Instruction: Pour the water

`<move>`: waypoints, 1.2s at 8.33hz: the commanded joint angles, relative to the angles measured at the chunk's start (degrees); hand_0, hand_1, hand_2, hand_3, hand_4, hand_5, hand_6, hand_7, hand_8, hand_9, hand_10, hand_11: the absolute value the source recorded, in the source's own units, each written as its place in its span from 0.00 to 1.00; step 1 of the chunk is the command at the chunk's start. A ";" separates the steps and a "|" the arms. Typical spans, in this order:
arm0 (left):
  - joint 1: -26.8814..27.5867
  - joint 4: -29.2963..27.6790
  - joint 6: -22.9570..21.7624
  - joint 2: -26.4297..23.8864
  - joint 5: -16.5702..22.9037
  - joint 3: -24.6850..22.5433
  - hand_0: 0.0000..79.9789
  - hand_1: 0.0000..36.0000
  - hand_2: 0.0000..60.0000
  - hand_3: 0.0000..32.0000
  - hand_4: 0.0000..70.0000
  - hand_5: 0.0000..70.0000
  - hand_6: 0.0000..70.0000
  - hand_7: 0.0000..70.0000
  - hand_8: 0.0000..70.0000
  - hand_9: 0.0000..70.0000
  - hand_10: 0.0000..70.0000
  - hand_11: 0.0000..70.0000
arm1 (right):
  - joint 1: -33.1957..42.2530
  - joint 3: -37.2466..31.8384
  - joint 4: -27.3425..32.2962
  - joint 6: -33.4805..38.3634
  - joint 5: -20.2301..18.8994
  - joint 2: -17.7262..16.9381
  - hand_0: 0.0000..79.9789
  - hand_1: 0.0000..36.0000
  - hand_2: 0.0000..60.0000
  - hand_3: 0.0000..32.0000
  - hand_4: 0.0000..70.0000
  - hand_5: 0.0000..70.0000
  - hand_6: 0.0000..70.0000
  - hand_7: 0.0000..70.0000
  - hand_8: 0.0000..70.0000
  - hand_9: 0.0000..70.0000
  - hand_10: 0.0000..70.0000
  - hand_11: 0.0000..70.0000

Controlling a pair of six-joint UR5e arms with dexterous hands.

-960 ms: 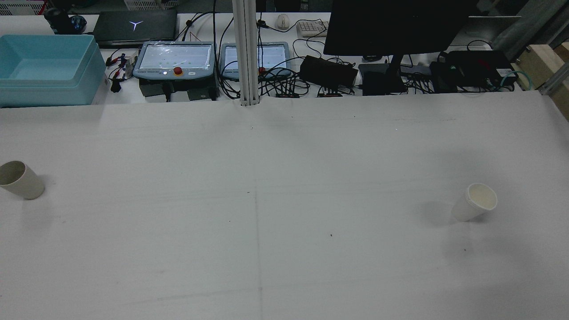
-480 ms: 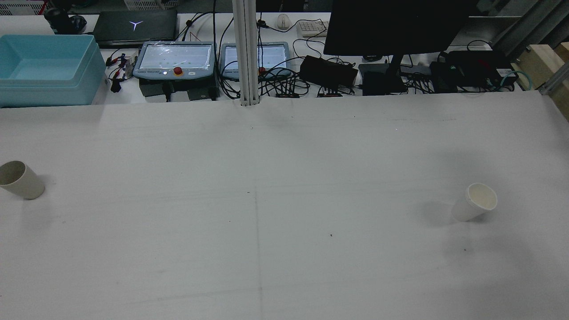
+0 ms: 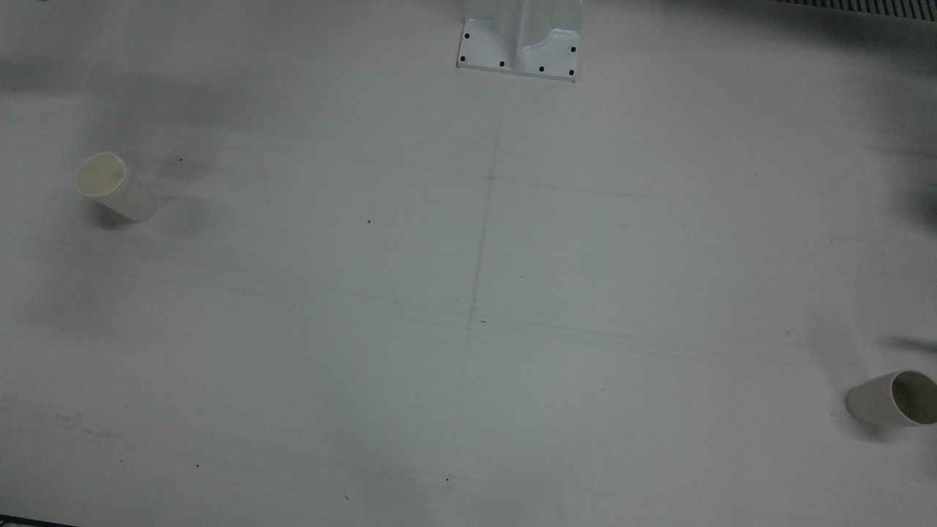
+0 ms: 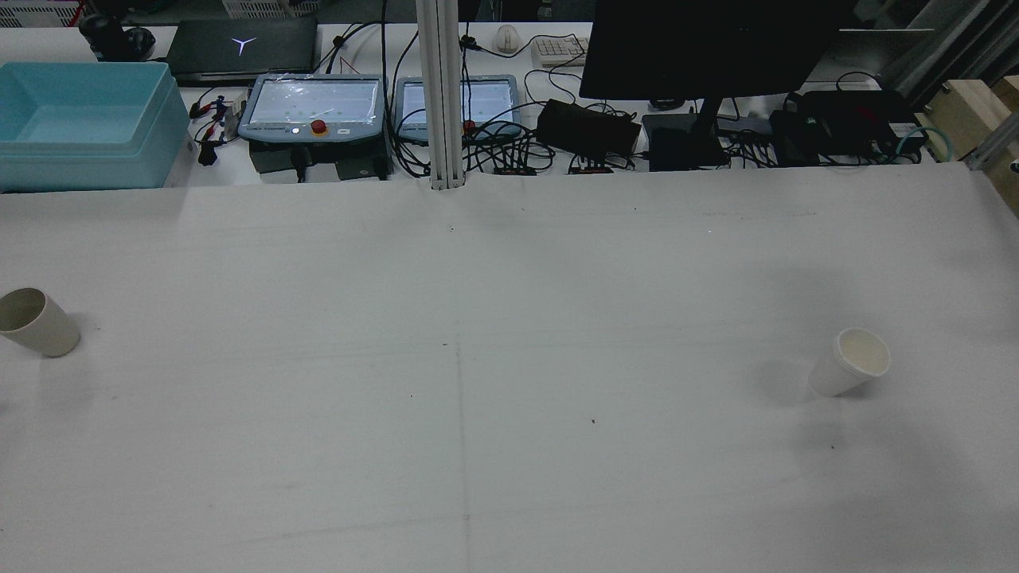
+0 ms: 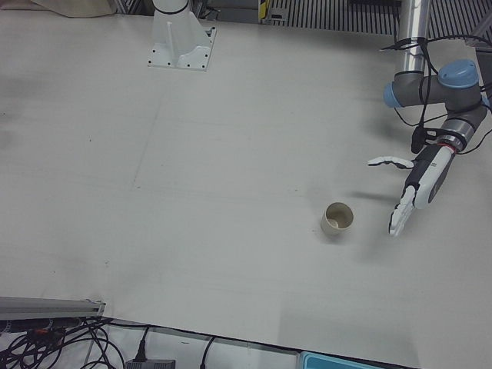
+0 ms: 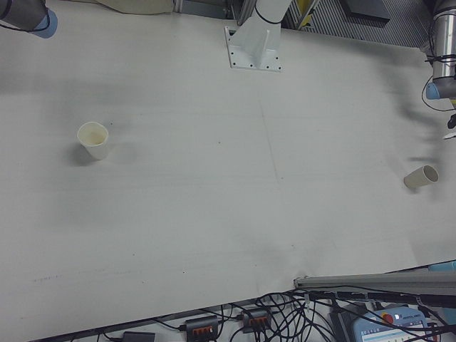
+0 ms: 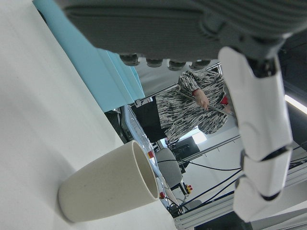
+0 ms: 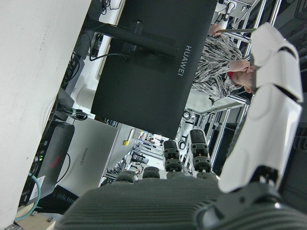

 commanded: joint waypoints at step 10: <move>14.52 -0.11 3.98 -7.69 -12.63 10.30 0.59 0.50 0.28 0.00 0.00 0.00 0.00 0.00 0.00 0.00 0.00 0.00 | -1.19 0.47 -0.18 -0.22 -0.20 -0.08 0.61 0.51 0.31 0.00 0.11 0.36 0.13 0.23 0.01 0.03 0.00 0.00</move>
